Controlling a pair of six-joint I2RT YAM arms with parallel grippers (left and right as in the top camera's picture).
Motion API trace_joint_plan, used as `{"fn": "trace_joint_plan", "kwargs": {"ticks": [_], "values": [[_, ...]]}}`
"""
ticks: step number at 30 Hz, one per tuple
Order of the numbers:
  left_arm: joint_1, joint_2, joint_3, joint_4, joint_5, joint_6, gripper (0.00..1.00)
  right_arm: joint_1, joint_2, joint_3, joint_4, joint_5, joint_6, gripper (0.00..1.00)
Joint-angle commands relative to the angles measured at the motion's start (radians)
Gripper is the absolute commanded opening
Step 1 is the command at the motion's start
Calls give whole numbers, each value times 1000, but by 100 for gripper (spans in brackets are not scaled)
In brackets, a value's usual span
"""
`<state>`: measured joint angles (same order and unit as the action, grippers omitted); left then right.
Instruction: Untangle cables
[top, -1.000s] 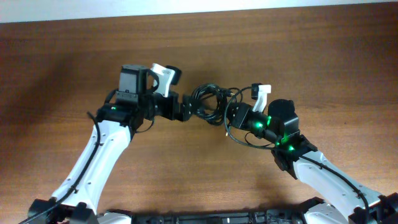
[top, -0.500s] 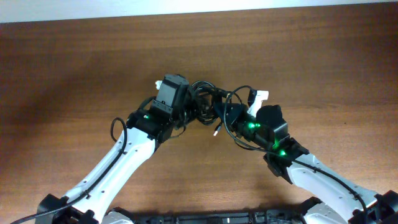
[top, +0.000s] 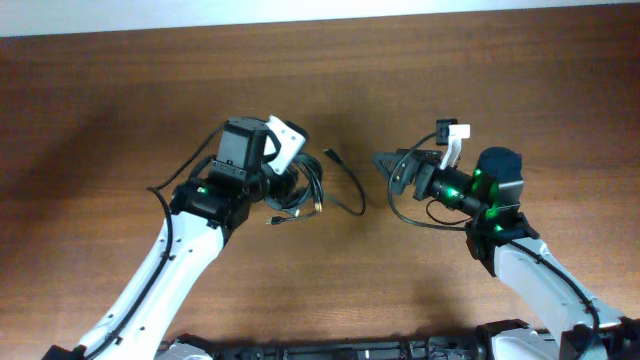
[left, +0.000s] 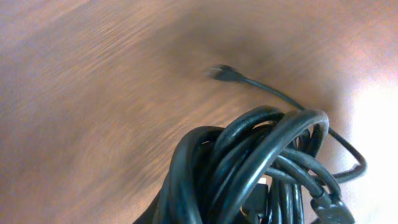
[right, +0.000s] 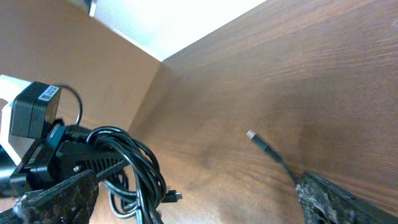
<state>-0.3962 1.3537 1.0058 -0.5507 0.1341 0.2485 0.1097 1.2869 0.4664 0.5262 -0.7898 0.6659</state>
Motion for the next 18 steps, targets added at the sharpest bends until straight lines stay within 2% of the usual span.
{"fn": "trace_joint_plan", "kwargs": {"ticks": [1, 3, 4, 8, 9, 10, 13, 14, 15, 17, 18], "values": [[-52, -21, 11, 3, 196, 285, 0, 21, -5, 4, 24, -221, -102, 95], [-73, -21, 11, 3, 266, 292, 0, 53, -5, 4, 24, -231, -128, 94], [-78, -21, 11, 7, 326, 292, 0, 79, -5, 4, 24, -231, -162, 86], [-78, -21, 11, 37, 353, 291, 0, 150, -1, 4, 4, -204, -173, 84], [-78, -21, 11, 46, 373, 291, 0, 156, 5, 4, -23, -188, -192, 81], [-78, -21, 11, 51, 379, 290, 0, 159, 17, 4, -44, -185, -205, 75], [-78, -21, 11, 47, 409, 261, 0, 158, 38, 4, -32, -177, -201, 27], [-78, -21, 11, 47, 409, 261, 0, 158, 38, 4, -22, -171, -179, 19], [-78, -21, 11, 47, 408, 262, 1, 158, 38, 4, -4, -166, -149, 5], [-78, -21, 11, 47, 377, 262, 18, 158, 38, 4, 17, -151, -83, 4], [-78, -21, 11, 43, 334, 261, 34, 158, 38, 4, 17, -129, -47, 4]]}}
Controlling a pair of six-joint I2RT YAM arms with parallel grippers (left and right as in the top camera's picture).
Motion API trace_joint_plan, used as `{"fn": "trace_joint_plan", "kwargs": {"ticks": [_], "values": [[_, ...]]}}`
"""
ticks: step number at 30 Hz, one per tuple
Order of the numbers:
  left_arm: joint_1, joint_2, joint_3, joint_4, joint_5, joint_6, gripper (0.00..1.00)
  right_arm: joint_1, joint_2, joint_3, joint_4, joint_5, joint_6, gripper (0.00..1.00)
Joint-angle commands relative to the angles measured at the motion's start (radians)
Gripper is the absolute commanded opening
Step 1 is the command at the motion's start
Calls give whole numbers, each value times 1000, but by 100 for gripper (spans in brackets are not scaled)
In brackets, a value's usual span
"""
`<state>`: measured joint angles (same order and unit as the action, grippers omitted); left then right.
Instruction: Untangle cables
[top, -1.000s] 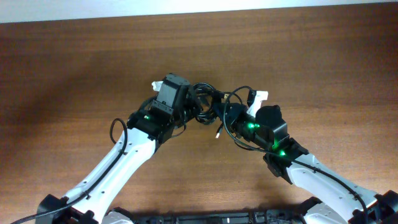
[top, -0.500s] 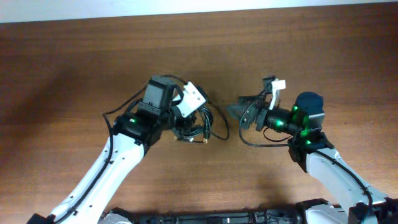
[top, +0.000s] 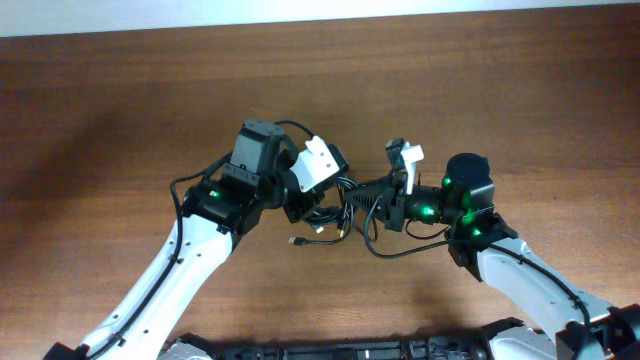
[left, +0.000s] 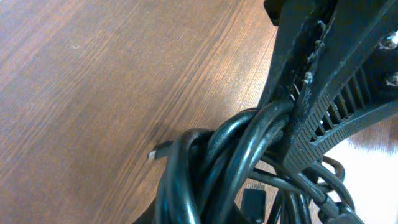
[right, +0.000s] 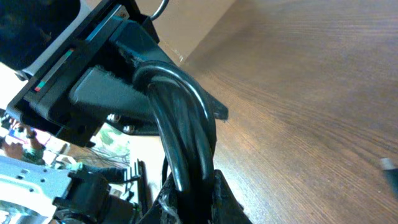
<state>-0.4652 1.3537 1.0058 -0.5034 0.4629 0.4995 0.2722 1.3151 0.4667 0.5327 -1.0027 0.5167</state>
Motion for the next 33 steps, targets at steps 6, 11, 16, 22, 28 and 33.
{"fn": "trace_joint_plan", "kwargs": {"ticks": [6, 11, 16, 22, 28, 33], "values": [[99, -61, 11, -6, -325, -293, 99, -4, 10, 3, 10, 215, 207, 4], [281, -32, 10, -6, 85, -927, 99, -4, 10, 3, 10, 222, 207, 4], [200, 125, 10, -7, 282, -894, 99, -4, 10, 3, 10, 222, 207, 4], [138, 185, 9, -6, 200, -888, 61, -4, 10, 3, 11, 238, 261, 4], [97, 185, 9, 5, 85, -888, 53, -4, 10, 3, 11, 240, 357, 4], [52, 184, 9, 16, -93, -879, 0, -7, 10, 3, 48, 206, 377, 15]]}}
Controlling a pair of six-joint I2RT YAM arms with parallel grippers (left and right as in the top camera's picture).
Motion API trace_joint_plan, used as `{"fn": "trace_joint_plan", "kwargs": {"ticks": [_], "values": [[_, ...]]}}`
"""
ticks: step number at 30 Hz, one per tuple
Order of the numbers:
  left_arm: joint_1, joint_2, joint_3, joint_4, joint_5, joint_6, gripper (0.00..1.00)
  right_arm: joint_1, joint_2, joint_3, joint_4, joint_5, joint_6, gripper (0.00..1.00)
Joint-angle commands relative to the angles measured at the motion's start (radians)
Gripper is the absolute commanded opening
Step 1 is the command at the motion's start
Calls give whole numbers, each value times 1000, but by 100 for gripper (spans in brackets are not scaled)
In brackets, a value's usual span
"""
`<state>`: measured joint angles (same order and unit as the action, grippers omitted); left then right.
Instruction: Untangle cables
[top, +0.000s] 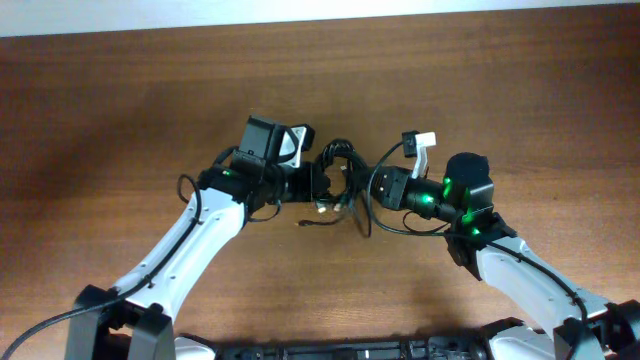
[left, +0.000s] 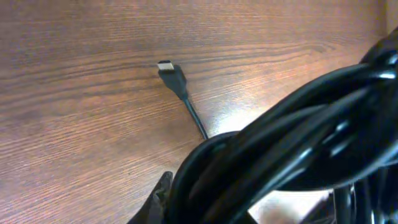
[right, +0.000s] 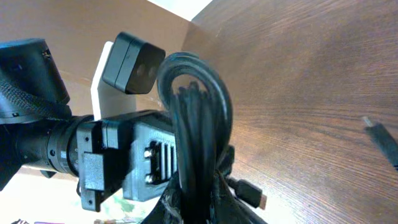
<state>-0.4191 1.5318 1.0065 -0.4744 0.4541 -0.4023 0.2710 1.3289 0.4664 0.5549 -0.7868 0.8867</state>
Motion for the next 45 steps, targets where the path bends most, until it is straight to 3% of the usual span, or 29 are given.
{"fn": "trace_joint_plan", "kwargs": {"ticks": [1, 3, 5, 8, 11, 14, 18, 22, 26, 27, 32, 40, 45], "values": [[27, 4, 8, -21, -80, 50, 0, -12, -4, 4, 30, -10, -11, 24], [101, -14, 8, -39, 3, 152, 0, -45, -4, 4, 30, -10, -22, 42], [217, -29, 8, -39, 323, 390, 0, -95, -4, 4, 30, -2, -24, 52], [253, -29, 8, -44, 528, 562, 0, -93, -4, 4, 42, 13, -60, 52], [240, -28, 8, -103, 572, 692, 0, -93, -4, 4, 88, 13, -60, 52], [240, -28, 8, -107, 571, 715, 0, -39, -4, 4, 231, 38, -62, 52], [227, -28, 8, -109, 646, 715, 0, 37, 2, 5, 249, 138, -67, 52], [172, -21, 8, -114, 592, 714, 0, 109, 2, 4, 257, 182, -75, 51], [201, -21, 8, -114, 348, 660, 0, 108, 2, 4, 238, 178, -84, 51], [230, -21, 8, -114, 349, 660, 0, 108, 2, 4, 225, 166, -121, 51], [293, -21, 8, -115, 454, 658, 0, 109, 4, 4, 165, 148, -197, 68], [186, -21, 8, -145, 397, 669, 0, 109, 5, 4, 128, 148, -244, 68], [179, -21, 8, -148, 605, 711, 0, 109, 9, 4, 58, 196, -259, 68]]}}
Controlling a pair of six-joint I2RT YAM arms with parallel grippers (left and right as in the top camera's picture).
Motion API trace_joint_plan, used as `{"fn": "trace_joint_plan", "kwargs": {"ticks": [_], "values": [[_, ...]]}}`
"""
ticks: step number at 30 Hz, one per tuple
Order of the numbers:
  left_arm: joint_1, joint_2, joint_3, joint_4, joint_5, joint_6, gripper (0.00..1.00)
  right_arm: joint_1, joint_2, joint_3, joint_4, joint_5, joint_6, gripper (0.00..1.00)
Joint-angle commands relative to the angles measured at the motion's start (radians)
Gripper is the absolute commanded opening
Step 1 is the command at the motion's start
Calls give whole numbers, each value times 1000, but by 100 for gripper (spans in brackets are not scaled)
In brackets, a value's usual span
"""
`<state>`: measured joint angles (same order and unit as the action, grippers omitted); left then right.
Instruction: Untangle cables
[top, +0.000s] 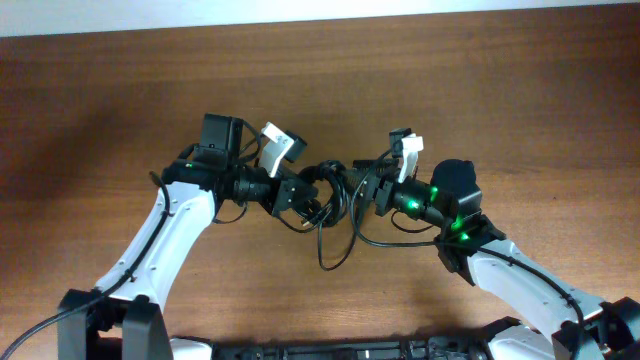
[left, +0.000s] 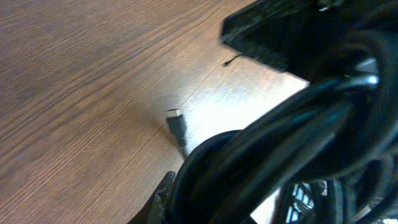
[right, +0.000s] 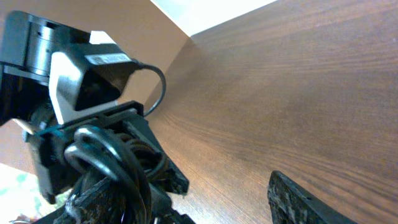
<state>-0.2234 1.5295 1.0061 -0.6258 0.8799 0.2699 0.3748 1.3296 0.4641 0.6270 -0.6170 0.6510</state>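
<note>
A bundle of tangled black cables (top: 322, 190) hangs between the two arms above the brown table (top: 120, 90). My left gripper (top: 296, 193) is shut on the bundle, and the coils fill the left wrist view (left: 286, 143). My right gripper (top: 360, 186) is just right of the bundle with its jaws wide open (right: 193, 202); the coils (right: 118, 168) rest against its left finger (right: 93, 202). One long loop (top: 335, 250) trails toward the table's front. A loose plug (left: 177, 122) lies on the wood.
The left arm's white wrist camera (right: 84, 68) sits right behind the bundle, close to my right fingers. Bare wood surrounds both arms; the table's far edge (top: 320, 18) runs along the top.
My right gripper was shut on the bundle and now stands open beside it. The left gripper has shifted left and a little nearer with the bundle, and a long loop now trails out toward the front.
First the left gripper held the bundle alone, with the right gripper open and apart on the right. Then the right gripper was shut on the same bundle, and both held it at mid table. Now the right one is open and a loop trails loose.
</note>
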Motion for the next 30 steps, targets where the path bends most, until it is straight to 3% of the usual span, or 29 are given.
{"fn": "trace_joint_plan", "kwargs": {"ticks": [1, 7, 12, 16, 21, 30], "values": [[-24, -19, 8, 3, 195, 39, 0, 6, 8, 6, -14, 28, -25, 68], [-114, -19, 8, 9, 198, 39, 0, 6, 8, 6, -11, 39, -45, 68], [-12, -23, 8, 2, 248, 38, 0, 3, 8, 6, -314, 544, 39, 66], [45, -23, 8, 3, 373, 39, 0, -10, 8, 7, -355, 755, 78, 74], [116, -23, 9, 139, 694, 28, 0, -203, 8, 12, -362, 660, 117, 74], [149, -23, 9, 163, 668, 8, 0, -415, -43, 13, -362, 495, 63, 75]]}}
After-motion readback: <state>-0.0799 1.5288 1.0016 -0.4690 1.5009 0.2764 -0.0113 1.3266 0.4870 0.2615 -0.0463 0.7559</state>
